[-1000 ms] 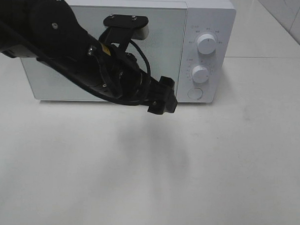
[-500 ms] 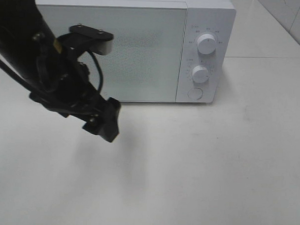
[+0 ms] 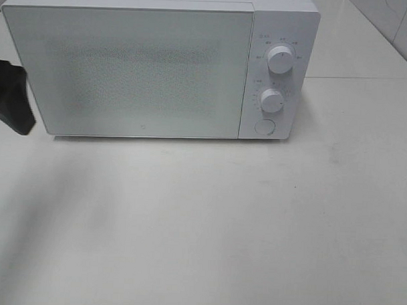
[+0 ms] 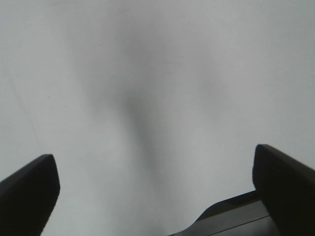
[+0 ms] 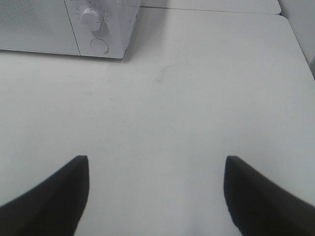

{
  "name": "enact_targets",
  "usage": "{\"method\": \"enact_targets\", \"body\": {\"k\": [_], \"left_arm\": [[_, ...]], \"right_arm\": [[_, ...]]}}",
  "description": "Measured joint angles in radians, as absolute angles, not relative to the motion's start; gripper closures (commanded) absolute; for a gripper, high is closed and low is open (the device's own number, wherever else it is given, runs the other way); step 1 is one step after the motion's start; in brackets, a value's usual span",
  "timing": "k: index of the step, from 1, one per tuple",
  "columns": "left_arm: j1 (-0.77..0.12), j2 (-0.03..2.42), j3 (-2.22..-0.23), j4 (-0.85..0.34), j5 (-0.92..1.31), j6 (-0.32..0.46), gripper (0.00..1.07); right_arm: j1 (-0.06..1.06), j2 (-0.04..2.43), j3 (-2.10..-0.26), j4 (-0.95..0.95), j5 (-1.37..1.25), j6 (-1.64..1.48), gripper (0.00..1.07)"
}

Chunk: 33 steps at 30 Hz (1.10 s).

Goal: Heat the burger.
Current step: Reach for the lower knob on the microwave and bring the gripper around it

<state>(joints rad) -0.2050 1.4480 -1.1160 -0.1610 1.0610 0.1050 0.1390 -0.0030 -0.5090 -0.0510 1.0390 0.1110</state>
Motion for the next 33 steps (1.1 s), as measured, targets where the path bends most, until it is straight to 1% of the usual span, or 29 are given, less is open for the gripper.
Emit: {"method": "enact_targets", "body": {"k": [1,2,3,4,5,7,8,10,11,13,14,15,17,18,25,29,30,33], "left_arm": [[-0.149,1.414,-1.116,-0.161,1.085,0.114,0.07],[-0.149,1.414,-1.116,-0.161,1.085,0.114,0.07],[-0.124,1.396,-1.116,-0.161,1.093,0.116,0.07],[-0.081,1.362,-1.116,-0.166,1.102,0.116,0.07],[-0.081,1.362,-1.116,-0.166,1.102,0.116,0.07],[-0.029,1.306,-1.112,-0.182,1.112,0.12,0.07],[-0.029,1.306,-1.112,-0.182,1.112,0.12,0.07],[0.0,1.248,-1.07,-0.187,1.111,0.12,0.07],[0.0,1.248,-1.07,-0.187,1.111,0.12,0.07],[0.004,1.186,-0.986,-0.187,1.106,0.12,0.07],[0.004,1.186,-0.986,-0.187,1.106,0.12,0.07],[0.004,1.141,-0.931,-0.187,1.102,0.121,0.07],[0.004,1.123,-0.908,-0.185,1.097,0.122,0.07],[0.004,1.076,-0.856,-0.184,1.085,0.124,0.07],[0.004,0.921,-0.738,-0.184,1.051,0.141,0.07],[0.004,0.766,-0.641,-0.184,1.025,0.15,0.07],[0.004,0.766,-0.641,-0.184,1.025,0.15,0.07],[0.004,0.596,-0.56,-0.184,1.007,0.154,0.07]], "right_arm": [[0.139,-0.003,-0.509,-0.051,1.039,0.111,0.34],[0.139,-0.003,-0.509,-0.051,1.039,0.111,0.34],[0.139,-0.003,-0.509,-0.051,1.039,0.111,0.34],[0.139,-0.003,-0.509,-0.051,1.039,0.111,0.34],[0.139,-0.003,-0.509,-0.051,1.039,0.111,0.34],[0.139,-0.003,-0.509,-0.051,1.039,0.111,0.34],[0.139,-0.003,-0.509,-0.051,1.039,0.111,0.34],[0.139,-0.003,-0.509,-0.051,1.039,0.111,0.34],[0.139,-0.003,-0.509,-0.051,1.039,0.111,0.34],[0.139,-0.003,-0.509,-0.051,1.039,0.111,0.34],[0.139,-0.003,-0.509,-0.051,1.039,0.111,0.34],[0.139,-0.003,-0.509,-0.051,1.039,0.111,0.34],[0.139,-0.003,-0.509,-0.051,1.039,0.111,0.34],[0.139,-0.003,-0.509,-0.051,1.039,0.111,0.34],[0.139,-0.003,-0.509,-0.051,1.039,0.111,0.34],[0.139,-0.003,-0.509,-0.051,1.039,0.111,0.34],[0.139,-0.003,-0.509,-0.051,1.039,0.111,0.34],[0.139,-0.003,-0.509,-0.051,1.039,0.111,0.34]]}}
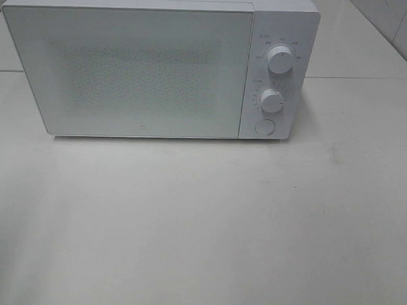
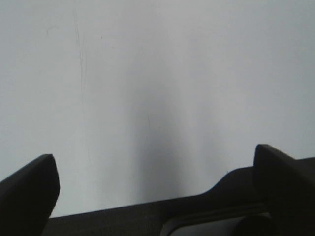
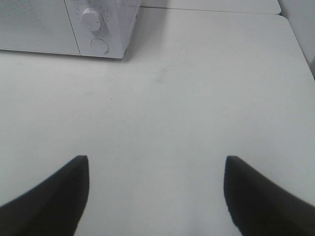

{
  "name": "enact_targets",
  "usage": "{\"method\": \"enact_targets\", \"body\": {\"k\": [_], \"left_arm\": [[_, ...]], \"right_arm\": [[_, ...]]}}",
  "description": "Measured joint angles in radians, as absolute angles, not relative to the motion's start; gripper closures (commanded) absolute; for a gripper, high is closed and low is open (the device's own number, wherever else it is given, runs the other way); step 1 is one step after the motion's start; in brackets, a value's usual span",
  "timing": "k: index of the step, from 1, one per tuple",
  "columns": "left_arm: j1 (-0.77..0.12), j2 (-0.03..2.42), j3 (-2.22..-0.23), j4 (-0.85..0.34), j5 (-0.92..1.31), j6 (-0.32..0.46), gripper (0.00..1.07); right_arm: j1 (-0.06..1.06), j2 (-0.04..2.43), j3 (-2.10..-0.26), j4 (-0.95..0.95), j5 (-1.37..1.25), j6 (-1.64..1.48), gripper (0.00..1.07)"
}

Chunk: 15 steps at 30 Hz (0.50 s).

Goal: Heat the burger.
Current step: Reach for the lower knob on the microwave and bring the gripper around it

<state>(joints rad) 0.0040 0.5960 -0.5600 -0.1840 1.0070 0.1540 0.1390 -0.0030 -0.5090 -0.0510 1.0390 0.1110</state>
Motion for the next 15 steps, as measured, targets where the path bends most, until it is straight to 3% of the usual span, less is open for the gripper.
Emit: {"method": "enact_targets", "body": {"k": [9,15], "left_arm": [[0.004,0.322,-0.508,-0.154,1.037,0.139,0.07],[0.004,0.152,-0.504,-0.081,1.038,0.058,0.07]], "right_arm": [[0.139,-0.003,-0.509,-0.051,1.039,0.111,0.34],[0.139,-0.003,-0.509,-0.051,1.039,0.111,0.34]]}}
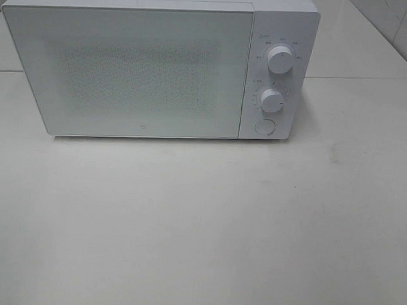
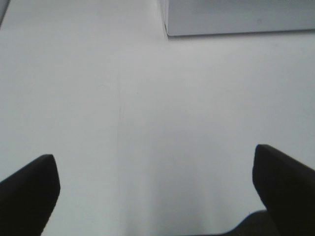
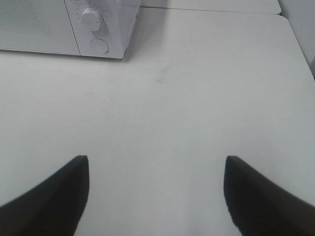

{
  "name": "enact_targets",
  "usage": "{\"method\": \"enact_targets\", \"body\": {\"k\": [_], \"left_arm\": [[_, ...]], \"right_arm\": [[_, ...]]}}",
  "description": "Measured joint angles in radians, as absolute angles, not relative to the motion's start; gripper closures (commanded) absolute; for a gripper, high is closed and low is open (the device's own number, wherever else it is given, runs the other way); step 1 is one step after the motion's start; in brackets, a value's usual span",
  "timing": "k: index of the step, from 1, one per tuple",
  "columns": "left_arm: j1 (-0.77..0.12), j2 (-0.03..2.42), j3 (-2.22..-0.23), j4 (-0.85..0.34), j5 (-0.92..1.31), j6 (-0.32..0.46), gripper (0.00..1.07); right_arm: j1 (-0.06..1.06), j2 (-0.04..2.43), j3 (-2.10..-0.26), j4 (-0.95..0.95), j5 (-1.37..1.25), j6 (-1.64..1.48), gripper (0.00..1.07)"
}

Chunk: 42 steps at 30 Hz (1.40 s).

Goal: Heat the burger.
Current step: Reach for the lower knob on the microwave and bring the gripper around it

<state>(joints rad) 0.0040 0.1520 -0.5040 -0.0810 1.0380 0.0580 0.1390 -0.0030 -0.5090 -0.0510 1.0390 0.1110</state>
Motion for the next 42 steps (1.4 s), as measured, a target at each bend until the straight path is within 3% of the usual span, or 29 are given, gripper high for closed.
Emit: {"method": "enact_targets", "body": {"k": [7,34,42], "left_arm": [[0.004,0.005,-0.503,-0.064,1.039,0.031,0.07],[0.004,-0.005,-0.503,-0.065,1.039,0.031,0.07],[0.004,-0.005,-0.503,-0.065,1.039,0.031,0.07]], "right_arm": [[0.139,-0.003,-0.509,-0.051,1.039,0.111,0.34],[0.139,0.043,-0.515,-0.045,1.026,0.112,0.34],[0.139,0.183,-0.513,-0.019,0.777,0.112,0.34]]}}
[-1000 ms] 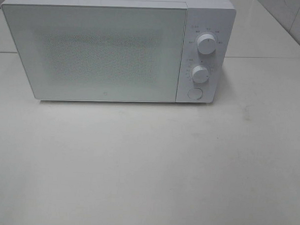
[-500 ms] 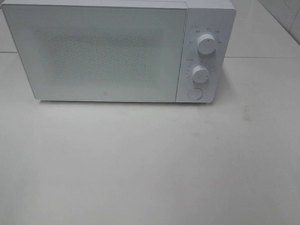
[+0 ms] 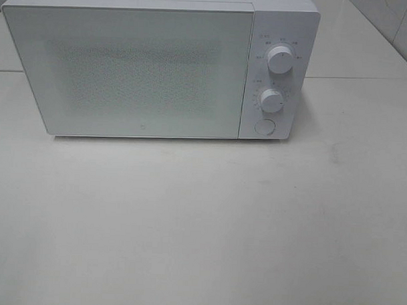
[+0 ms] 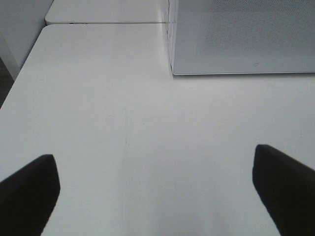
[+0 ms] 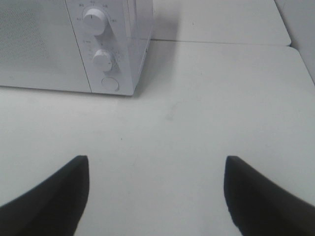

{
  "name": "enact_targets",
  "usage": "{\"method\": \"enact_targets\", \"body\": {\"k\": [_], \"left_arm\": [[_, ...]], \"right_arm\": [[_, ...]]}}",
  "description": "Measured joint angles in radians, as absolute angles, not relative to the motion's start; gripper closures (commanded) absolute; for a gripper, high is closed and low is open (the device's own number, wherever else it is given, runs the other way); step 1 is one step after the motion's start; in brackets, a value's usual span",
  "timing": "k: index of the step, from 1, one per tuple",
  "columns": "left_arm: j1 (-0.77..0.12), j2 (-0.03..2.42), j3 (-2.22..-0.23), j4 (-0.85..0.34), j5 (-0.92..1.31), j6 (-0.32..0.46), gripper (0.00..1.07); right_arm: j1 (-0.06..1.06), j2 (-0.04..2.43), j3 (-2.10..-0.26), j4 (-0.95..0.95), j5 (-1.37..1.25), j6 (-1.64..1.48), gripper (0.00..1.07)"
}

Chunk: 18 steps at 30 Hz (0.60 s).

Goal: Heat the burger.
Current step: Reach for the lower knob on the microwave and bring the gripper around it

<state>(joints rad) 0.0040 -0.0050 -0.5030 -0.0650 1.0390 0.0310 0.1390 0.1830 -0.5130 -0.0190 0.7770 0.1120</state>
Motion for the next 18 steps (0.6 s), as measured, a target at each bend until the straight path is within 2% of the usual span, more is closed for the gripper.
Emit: {"method": "enact_targets", "body": {"k": [18], "left_arm": [[0.004,-0.005,-0.503,-0.065,1.039,0.031,0.07]], "right_arm": [[0.139,0.466,-0.41,-0.018,0.302,0.112,0.34]]}}
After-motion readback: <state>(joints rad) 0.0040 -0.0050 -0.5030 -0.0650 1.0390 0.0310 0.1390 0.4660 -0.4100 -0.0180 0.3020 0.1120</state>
